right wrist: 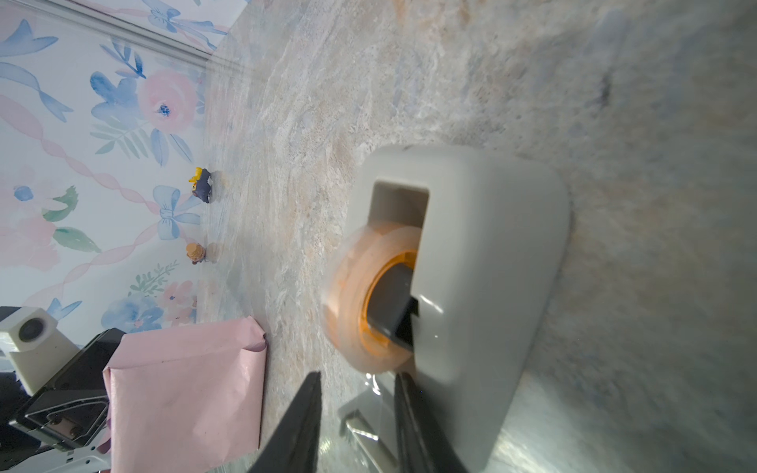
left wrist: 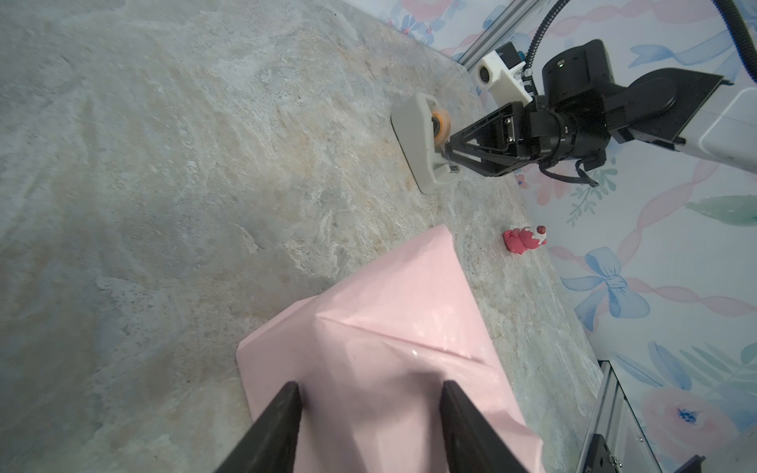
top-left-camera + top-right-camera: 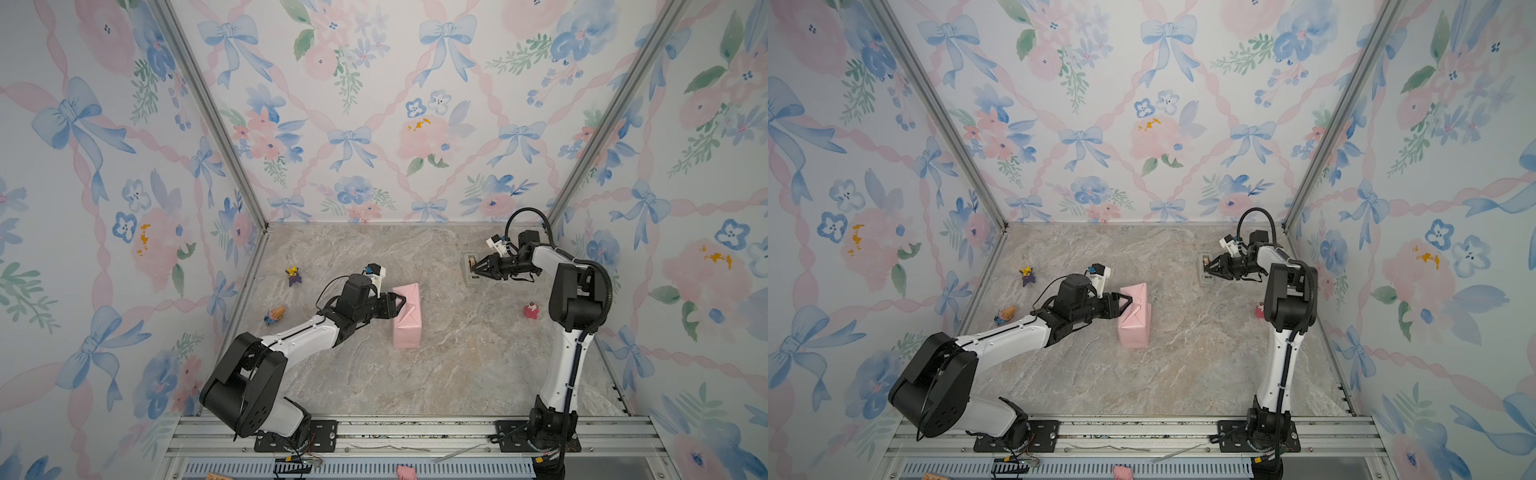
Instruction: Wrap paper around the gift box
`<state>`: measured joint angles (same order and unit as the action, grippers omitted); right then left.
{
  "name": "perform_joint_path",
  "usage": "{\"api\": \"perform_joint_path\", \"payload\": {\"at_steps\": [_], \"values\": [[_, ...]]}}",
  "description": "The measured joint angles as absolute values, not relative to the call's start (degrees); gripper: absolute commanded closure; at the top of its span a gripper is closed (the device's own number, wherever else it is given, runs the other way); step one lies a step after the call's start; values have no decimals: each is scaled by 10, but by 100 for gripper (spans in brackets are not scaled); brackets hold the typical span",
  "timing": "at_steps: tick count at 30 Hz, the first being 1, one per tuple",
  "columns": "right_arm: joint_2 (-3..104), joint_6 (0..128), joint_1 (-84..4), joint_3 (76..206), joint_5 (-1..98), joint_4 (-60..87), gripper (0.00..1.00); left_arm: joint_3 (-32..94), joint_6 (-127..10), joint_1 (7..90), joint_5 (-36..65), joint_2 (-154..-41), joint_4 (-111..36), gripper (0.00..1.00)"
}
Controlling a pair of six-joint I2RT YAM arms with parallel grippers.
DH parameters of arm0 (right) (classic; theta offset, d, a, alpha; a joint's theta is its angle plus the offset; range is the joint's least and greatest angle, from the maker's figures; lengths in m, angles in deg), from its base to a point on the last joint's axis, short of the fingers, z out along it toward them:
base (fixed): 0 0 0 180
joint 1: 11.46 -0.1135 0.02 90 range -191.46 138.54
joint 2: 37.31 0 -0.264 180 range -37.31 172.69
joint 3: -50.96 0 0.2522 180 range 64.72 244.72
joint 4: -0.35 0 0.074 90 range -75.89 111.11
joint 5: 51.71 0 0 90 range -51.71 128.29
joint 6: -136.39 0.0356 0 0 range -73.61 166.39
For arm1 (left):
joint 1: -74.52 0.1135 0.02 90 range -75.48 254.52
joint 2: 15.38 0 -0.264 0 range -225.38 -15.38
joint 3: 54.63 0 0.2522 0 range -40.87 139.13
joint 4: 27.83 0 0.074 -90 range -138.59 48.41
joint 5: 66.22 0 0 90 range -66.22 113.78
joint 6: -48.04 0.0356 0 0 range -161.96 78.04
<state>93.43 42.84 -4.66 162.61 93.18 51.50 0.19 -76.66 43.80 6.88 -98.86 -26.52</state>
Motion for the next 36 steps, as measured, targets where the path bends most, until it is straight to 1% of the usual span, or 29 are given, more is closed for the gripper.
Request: {"api": "perform_joint_path", "payload": {"at_steps": [6, 10, 21, 30, 33, 36], "values": [[949, 407, -47, 1651, 938, 563, 66, 2, -765, 438, 69, -989, -265, 44], [958, 392, -46, 1662, 944, 579, 71, 2, -765, 438, 69, -989, -265, 44], [990, 373, -40, 1692, 987, 613, 73, 2, -761, 438, 70, -989, -265, 44], [1001, 365, -40, 1701, 996, 617, 83, 2, -760, 438, 71, -989, -265, 44], [1004, 364, -38, 1701, 997, 616, 88, 2, -758, 438, 71, -989, -265, 44], [1005, 364, -37, 1701, 1001, 616, 95, 2, -756, 438, 71, -989, -265, 44]]}}
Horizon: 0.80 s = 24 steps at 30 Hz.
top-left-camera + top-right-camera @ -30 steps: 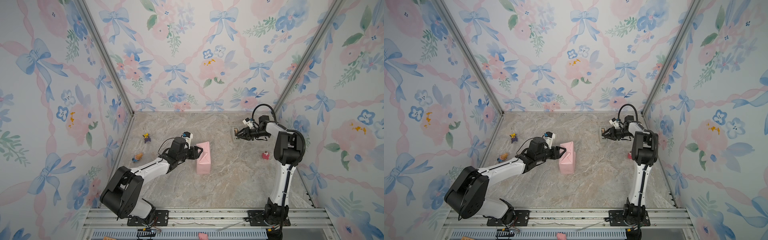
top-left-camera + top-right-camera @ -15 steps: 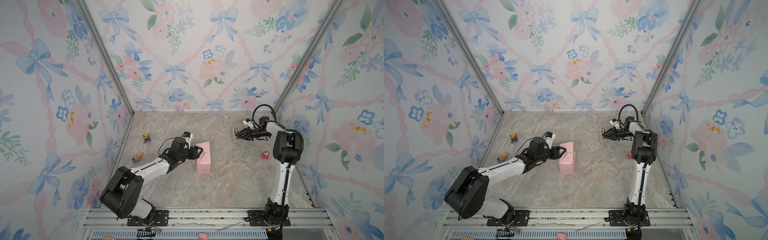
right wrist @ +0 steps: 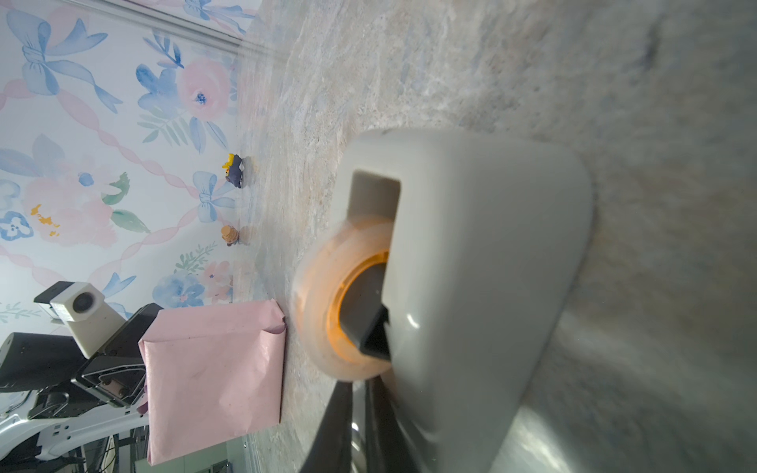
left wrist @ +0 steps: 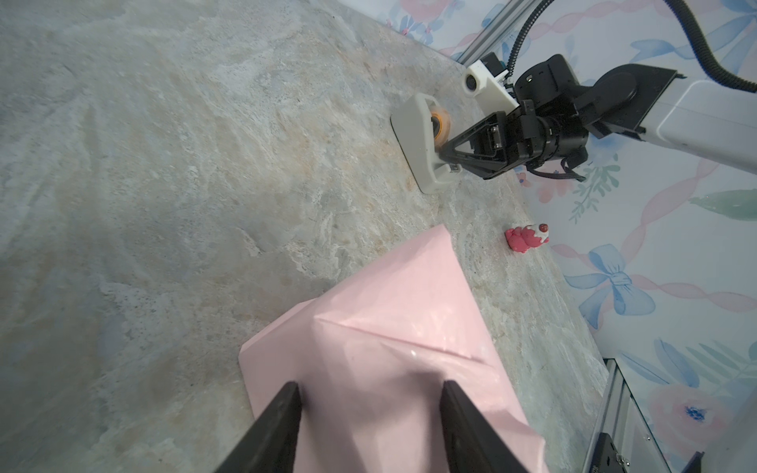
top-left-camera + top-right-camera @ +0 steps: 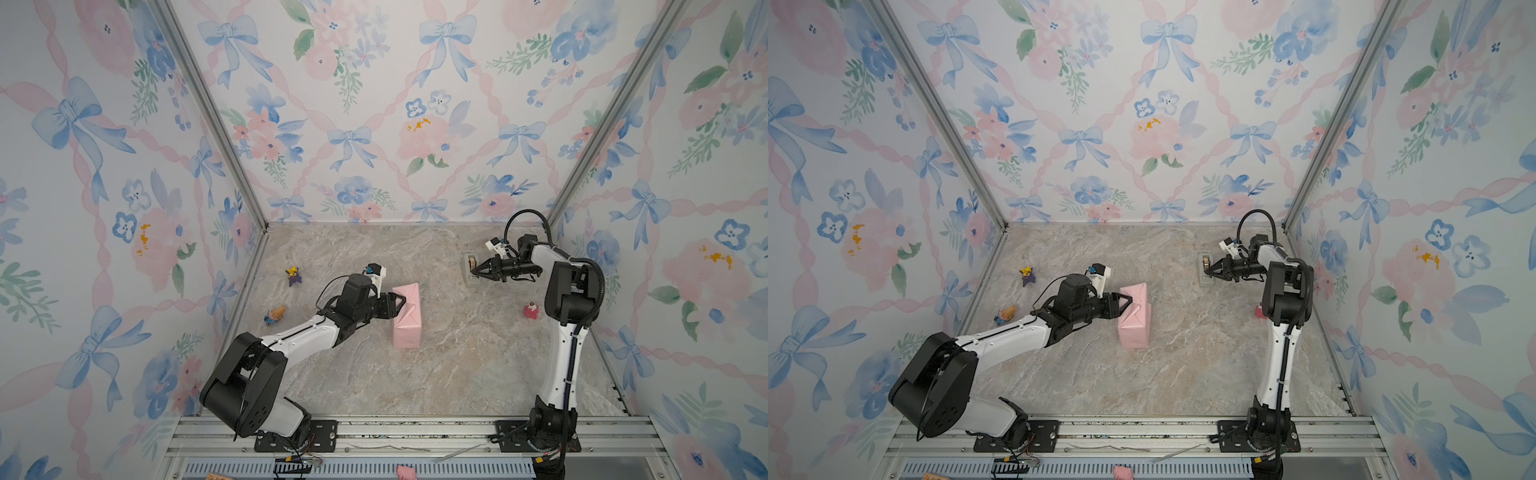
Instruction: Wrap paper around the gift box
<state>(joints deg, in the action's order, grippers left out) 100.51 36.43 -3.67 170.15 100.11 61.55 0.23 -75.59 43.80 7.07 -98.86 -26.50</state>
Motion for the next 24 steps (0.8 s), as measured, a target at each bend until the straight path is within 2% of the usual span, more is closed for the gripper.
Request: {"api": "perform_joint_path", "payload": {"at_steps": [2, 24], "values": [[1005, 365, -37, 1701, 1011, 617, 100, 2, -756, 438, 71, -989, -265, 44], [859, 482, -29, 1507, 1050, 510, 100, 3, -750, 438, 86, -985, -267, 44]]}}
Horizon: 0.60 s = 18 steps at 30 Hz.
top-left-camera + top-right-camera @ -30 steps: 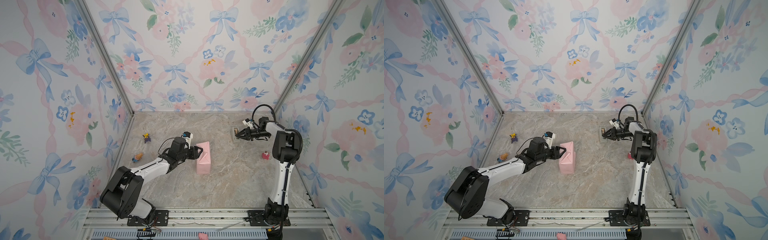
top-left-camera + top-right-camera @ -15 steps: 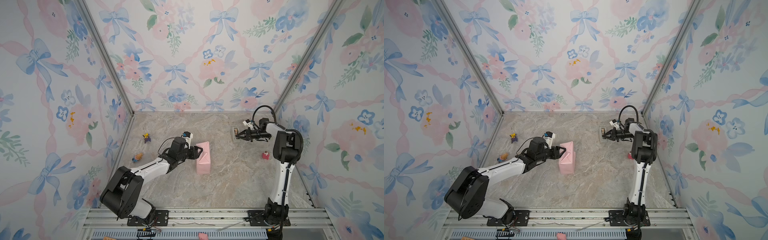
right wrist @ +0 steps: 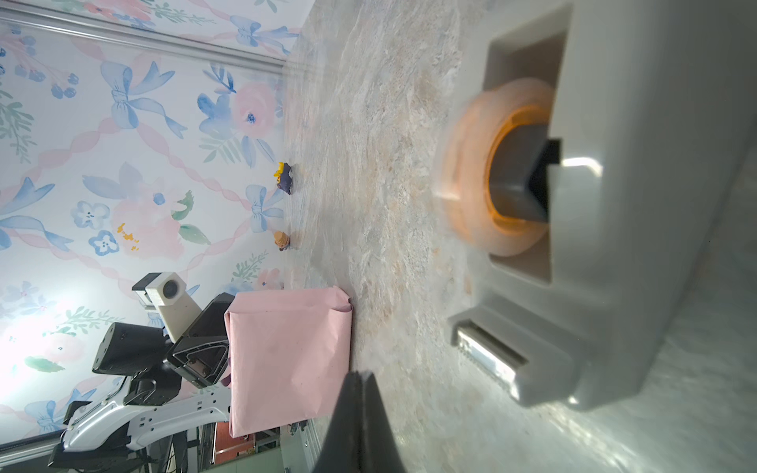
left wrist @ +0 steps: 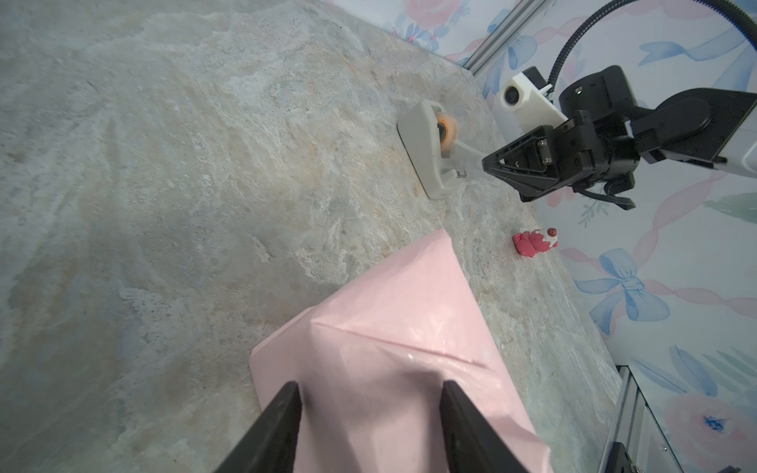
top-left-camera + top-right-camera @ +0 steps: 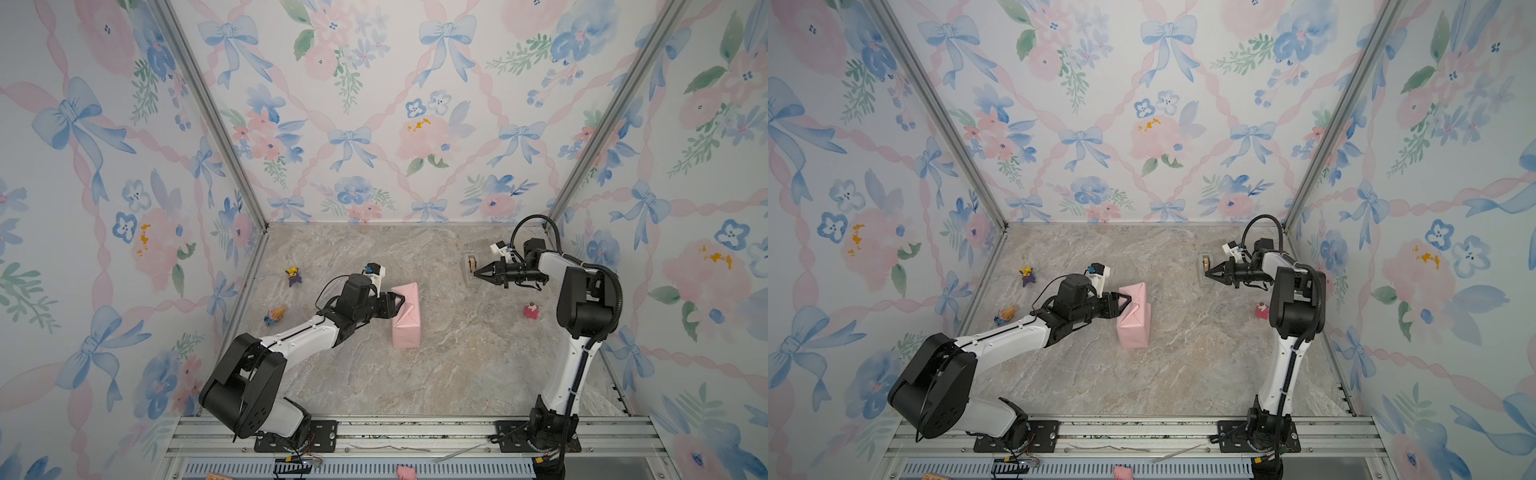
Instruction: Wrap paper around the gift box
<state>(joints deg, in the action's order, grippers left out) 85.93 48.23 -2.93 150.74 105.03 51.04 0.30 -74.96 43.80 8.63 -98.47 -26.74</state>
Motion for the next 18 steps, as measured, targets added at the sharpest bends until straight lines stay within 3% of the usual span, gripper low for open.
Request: {"api": "perform_joint_path", "payload": {"at_steps": [8, 18], "values": [[830, 536, -21, 1402, 1011, 446, 100, 3, -749, 438, 90, -984, -268, 44], [848, 591, -14, 1399, 936, 403, 100, 3, -739, 438, 92, -984, -267, 44]]}}
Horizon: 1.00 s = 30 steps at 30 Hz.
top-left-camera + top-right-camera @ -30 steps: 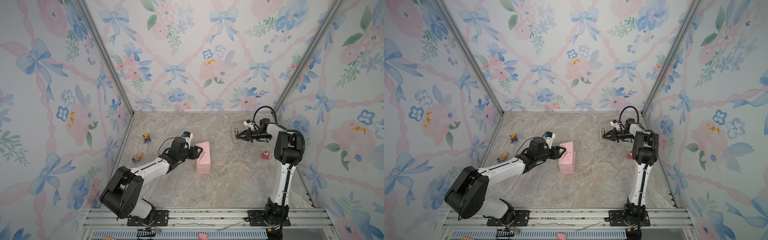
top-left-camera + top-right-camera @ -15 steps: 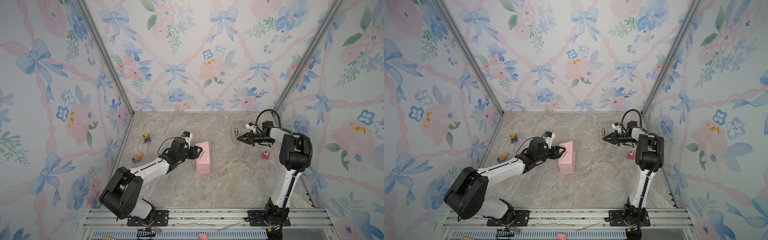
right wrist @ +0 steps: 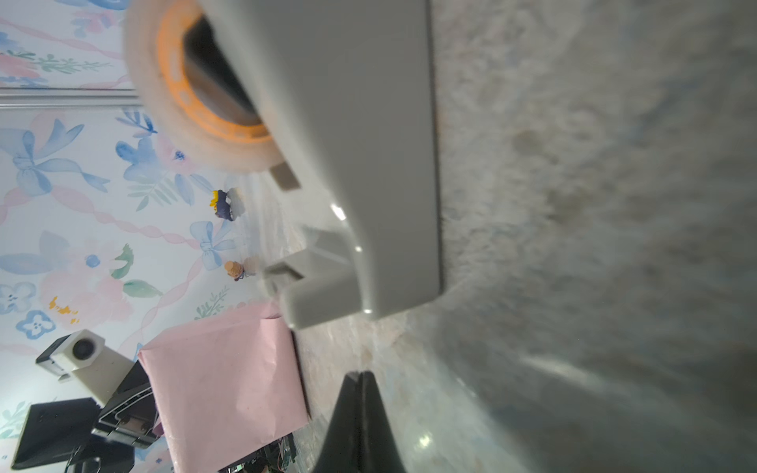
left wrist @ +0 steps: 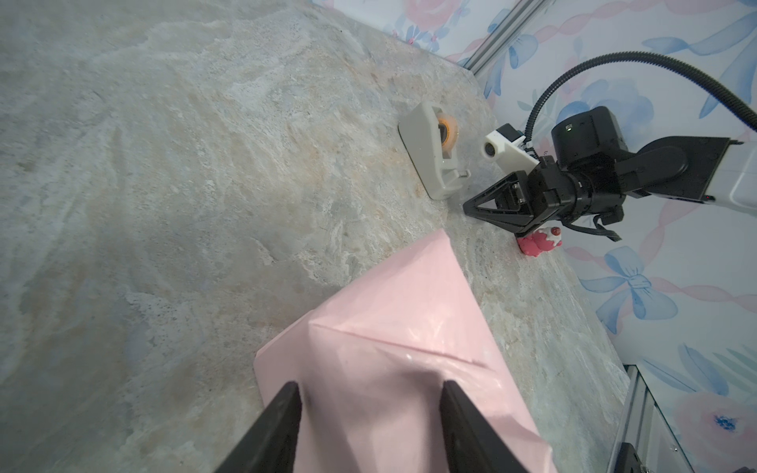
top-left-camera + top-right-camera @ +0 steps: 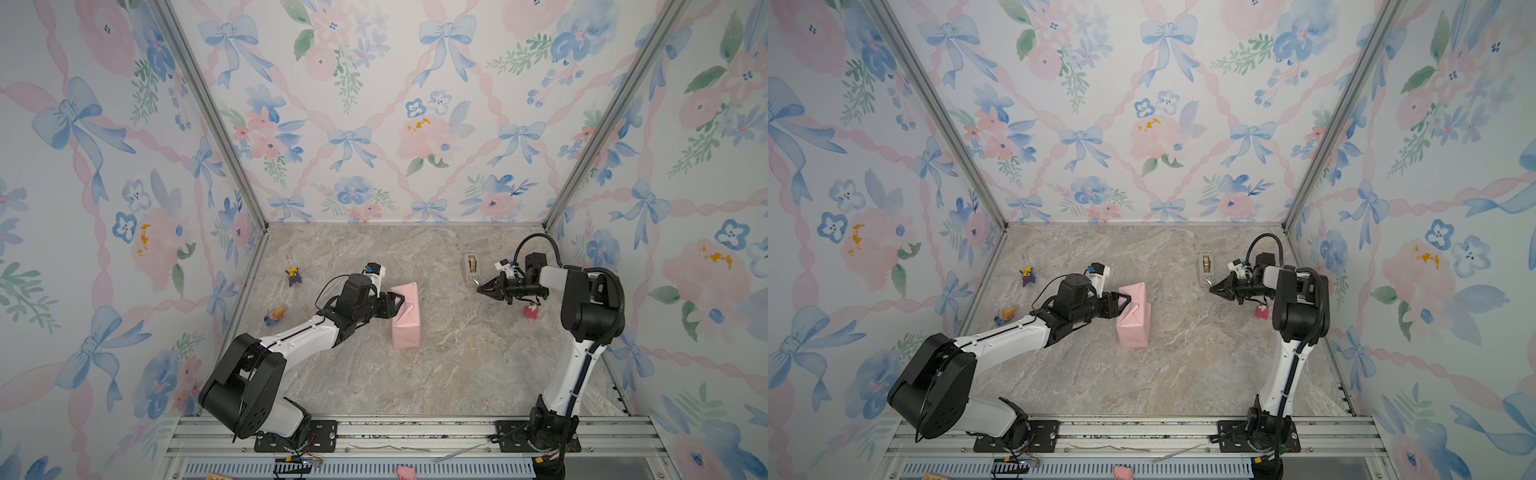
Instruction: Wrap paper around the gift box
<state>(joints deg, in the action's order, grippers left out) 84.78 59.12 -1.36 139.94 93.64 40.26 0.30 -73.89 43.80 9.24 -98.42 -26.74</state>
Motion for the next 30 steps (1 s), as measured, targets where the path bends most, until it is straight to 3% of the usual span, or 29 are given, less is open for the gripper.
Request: {"api": "perform_joint_path", "payload": {"at_steps": [10, 21, 23, 25, 30], "values": [[852, 597, -4, 1411, 879, 422, 100, 3, -735, 438, 97, -983, -267, 44], [775, 570, 23, 1376, 850, 450, 99, 3, -731, 438, 97, -983, -267, 44], [756, 556, 20, 1373, 853, 454, 80, 3, -730, 437, 97, -983, -268, 44], [747, 541, 11, 1374, 854, 452, 50, 3, -730, 437, 97, -981, -270, 44], [766, 512, -35, 1402, 834, 445, 50, 3, -727, 437, 99, -979, -274, 44]]}}
